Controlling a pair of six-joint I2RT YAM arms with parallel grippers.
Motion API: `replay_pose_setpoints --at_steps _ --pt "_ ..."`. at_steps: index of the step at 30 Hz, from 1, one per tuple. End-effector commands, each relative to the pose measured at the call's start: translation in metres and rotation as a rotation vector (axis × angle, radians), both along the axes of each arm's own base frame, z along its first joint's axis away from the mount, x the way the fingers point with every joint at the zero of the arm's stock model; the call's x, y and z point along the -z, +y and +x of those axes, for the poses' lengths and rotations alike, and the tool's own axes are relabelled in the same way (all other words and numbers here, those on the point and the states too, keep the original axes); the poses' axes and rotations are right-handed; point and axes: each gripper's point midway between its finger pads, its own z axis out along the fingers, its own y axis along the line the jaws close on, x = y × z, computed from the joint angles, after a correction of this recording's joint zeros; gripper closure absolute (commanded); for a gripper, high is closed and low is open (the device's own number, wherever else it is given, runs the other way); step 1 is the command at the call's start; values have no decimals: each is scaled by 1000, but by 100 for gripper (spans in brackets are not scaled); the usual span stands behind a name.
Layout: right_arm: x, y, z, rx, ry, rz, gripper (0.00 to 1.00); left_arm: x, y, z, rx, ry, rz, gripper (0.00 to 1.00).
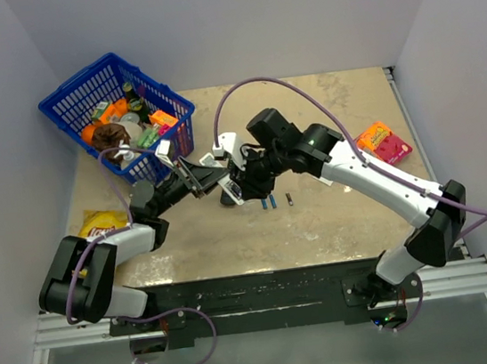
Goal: Load the batteries into the remote control
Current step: Load the battery into the remote control.
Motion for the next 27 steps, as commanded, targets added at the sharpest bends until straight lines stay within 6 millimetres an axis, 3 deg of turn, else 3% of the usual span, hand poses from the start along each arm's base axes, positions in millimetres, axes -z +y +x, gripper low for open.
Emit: replay_pose_setpoints --at_steps 1,9,17,27 --pt "-12 4 13 24 -46 26 67 -36 -3 -13 50 -153 -28 100" --pt "-4 6 20 61 -9 21 70 -45 -7 -16 92 -227 -10 100" --pt "8 11 25 95 148 29 73 -59 -7 -22 115 -302 -20 100" --pt "18 32 33 177 319 55 81 -65 -8 -23 112 -365 -7 100"
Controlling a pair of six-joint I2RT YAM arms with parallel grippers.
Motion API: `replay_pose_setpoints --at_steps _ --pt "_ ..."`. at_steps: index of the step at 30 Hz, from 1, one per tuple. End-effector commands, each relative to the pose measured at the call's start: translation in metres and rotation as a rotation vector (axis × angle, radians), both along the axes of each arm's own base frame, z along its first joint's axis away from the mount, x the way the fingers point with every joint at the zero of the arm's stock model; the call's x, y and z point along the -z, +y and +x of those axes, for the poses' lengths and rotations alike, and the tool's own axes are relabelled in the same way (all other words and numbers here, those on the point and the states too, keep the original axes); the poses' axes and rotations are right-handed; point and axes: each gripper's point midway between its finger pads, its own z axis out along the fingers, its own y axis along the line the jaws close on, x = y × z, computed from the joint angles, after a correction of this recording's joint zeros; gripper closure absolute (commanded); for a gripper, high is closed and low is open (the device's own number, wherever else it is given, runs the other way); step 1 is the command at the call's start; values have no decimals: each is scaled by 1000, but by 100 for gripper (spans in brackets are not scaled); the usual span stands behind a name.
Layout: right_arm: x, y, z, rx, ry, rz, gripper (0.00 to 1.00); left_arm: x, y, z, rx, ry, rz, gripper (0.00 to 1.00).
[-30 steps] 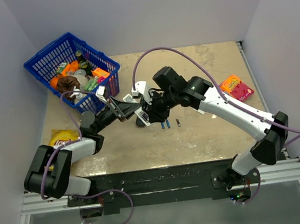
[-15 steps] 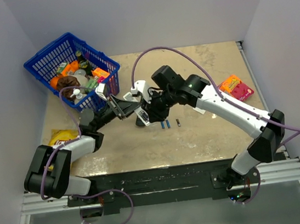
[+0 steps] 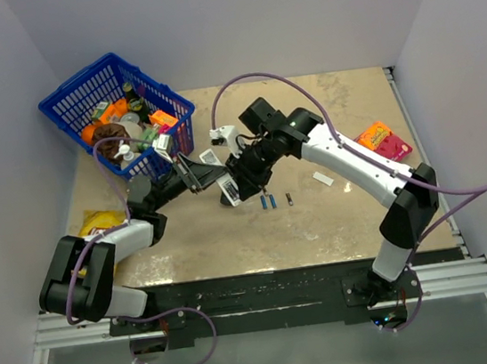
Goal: Load the batteries into the remote control
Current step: Load the battery into the remote control.
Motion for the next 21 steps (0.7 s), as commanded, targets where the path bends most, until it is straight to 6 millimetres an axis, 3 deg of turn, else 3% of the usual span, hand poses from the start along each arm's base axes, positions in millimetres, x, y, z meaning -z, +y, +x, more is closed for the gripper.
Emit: replay_pose_setpoints --at_steps 1,5,11,13,16,19,21 --pt "-3 26 30 83 3 73 82 -60 -9 -26 114 -212 -74 100" --pt "7 24 41 166 103 69 84 -63 -10 -25 109 -250 -48 100" --pt "3 24 51 196 63 77 84 -59 -9 -19 61 -252 -15 100" --pt "-6 21 52 198 16 96 81 -49 -7 -12 29 -215 4 100" --pt "-25 12 56 215 -69 139 72 -28 -6 -2 -9 -174 75 100" --pt "-34 -11 72 290 -141 134 62 -10 -3 9 -55 -164 179 100" --pt "-27 -35 87 368 -156 107 49 -10 0 15 -84 -208 236 100"
